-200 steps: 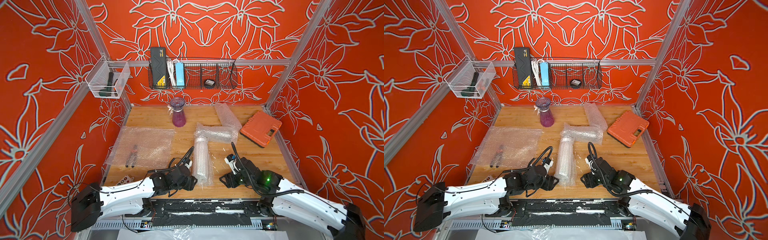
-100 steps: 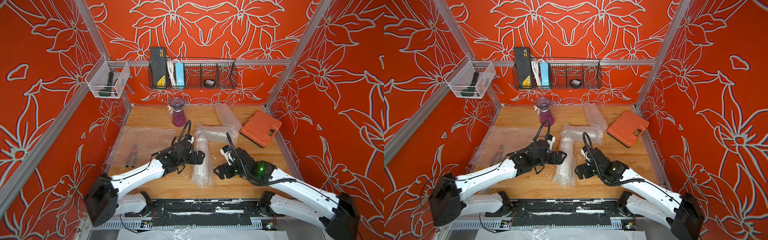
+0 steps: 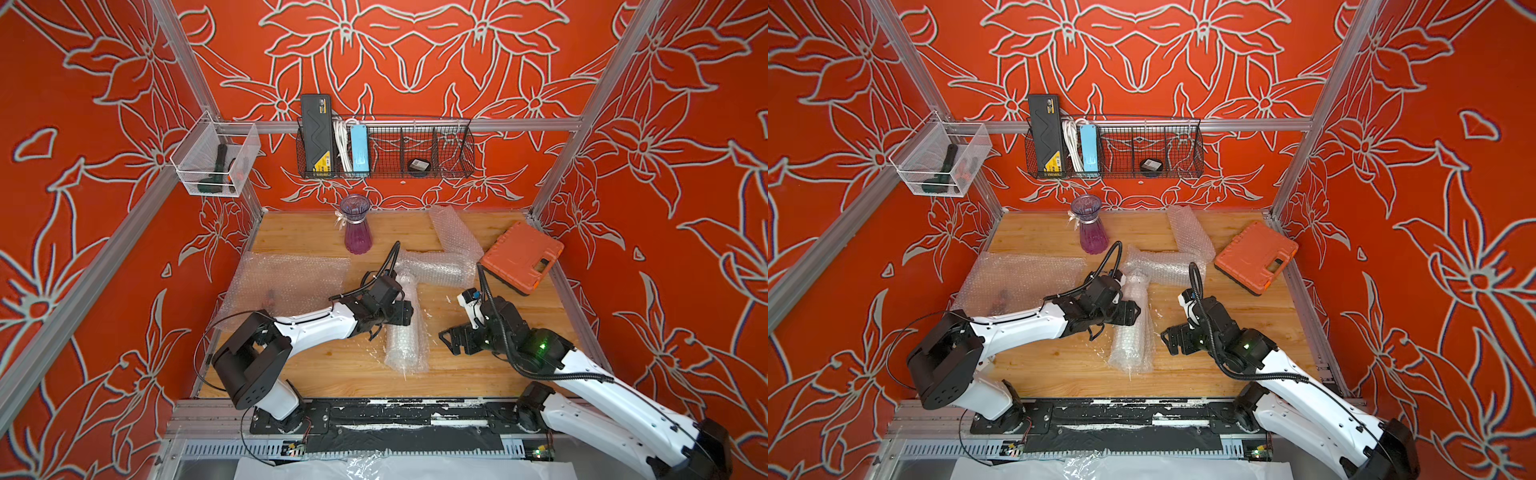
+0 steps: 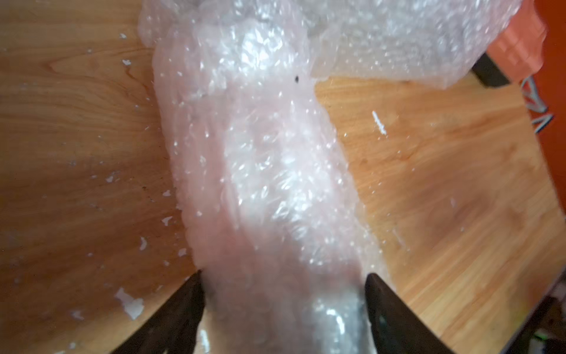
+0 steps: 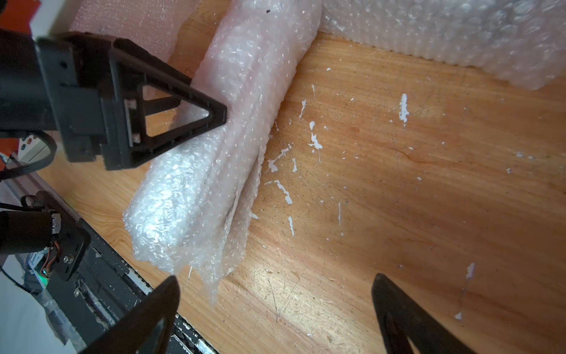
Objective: Unwrap the vase from the bubble wrap
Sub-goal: Unwrap the bubble wrap at the center of the board.
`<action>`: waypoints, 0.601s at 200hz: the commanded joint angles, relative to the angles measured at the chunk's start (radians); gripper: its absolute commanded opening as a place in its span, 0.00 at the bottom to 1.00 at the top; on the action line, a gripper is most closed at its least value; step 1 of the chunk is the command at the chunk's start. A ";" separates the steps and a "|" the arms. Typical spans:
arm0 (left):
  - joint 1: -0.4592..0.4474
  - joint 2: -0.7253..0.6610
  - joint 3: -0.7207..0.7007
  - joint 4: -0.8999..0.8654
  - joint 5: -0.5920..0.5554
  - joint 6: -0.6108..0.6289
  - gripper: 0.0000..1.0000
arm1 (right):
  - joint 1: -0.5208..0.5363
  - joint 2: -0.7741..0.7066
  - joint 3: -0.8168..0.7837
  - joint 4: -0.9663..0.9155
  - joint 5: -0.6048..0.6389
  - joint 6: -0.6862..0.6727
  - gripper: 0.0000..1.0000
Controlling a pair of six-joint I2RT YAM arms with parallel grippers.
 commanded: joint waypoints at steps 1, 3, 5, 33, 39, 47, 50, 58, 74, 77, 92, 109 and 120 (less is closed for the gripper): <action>-0.020 -0.039 -0.067 0.006 0.009 -0.026 0.66 | -0.017 0.003 -0.009 -0.002 -0.018 -0.028 0.98; -0.023 -0.043 -0.074 0.008 0.009 -0.029 0.65 | -0.018 0.005 -0.008 0.000 -0.020 -0.030 0.98; -0.026 -0.046 -0.079 0.009 0.009 -0.030 0.65 | -0.018 0.008 -0.009 0.002 -0.023 -0.030 0.98; -0.073 -0.090 -0.153 0.019 0.018 -0.067 0.63 | -0.022 0.046 -0.008 0.027 -0.051 -0.043 0.98; -0.084 -0.103 -0.170 0.017 0.020 -0.077 0.62 | -0.022 0.051 -0.008 0.031 -0.059 -0.045 0.98; -0.101 -0.124 -0.192 0.016 0.017 -0.091 0.62 | -0.021 0.061 -0.008 0.038 -0.070 -0.049 0.98; -0.108 -0.133 -0.200 0.015 0.016 -0.097 0.61 | -0.021 0.064 -0.008 0.041 -0.075 -0.050 0.98; -0.123 -0.157 -0.221 0.013 0.013 -0.114 0.61 | -0.021 0.076 -0.010 0.053 -0.088 -0.052 0.98; -0.142 -0.201 -0.258 0.013 0.018 -0.144 0.60 | -0.021 0.117 -0.024 0.112 -0.130 -0.049 0.98; -0.144 -0.210 -0.263 0.013 0.018 -0.150 0.60 | -0.021 0.127 -0.028 0.124 -0.137 -0.047 0.98; -0.152 -0.244 -0.279 0.006 0.011 -0.166 0.58 | -0.022 0.175 -0.033 0.183 -0.164 -0.036 0.98; -0.153 -0.278 -0.280 -0.003 0.005 -0.172 0.56 | -0.022 0.243 -0.019 0.240 -0.197 -0.033 0.98; -0.153 -0.292 -0.278 -0.007 0.001 -0.171 0.55 | -0.021 0.289 -0.006 0.260 -0.205 -0.041 0.98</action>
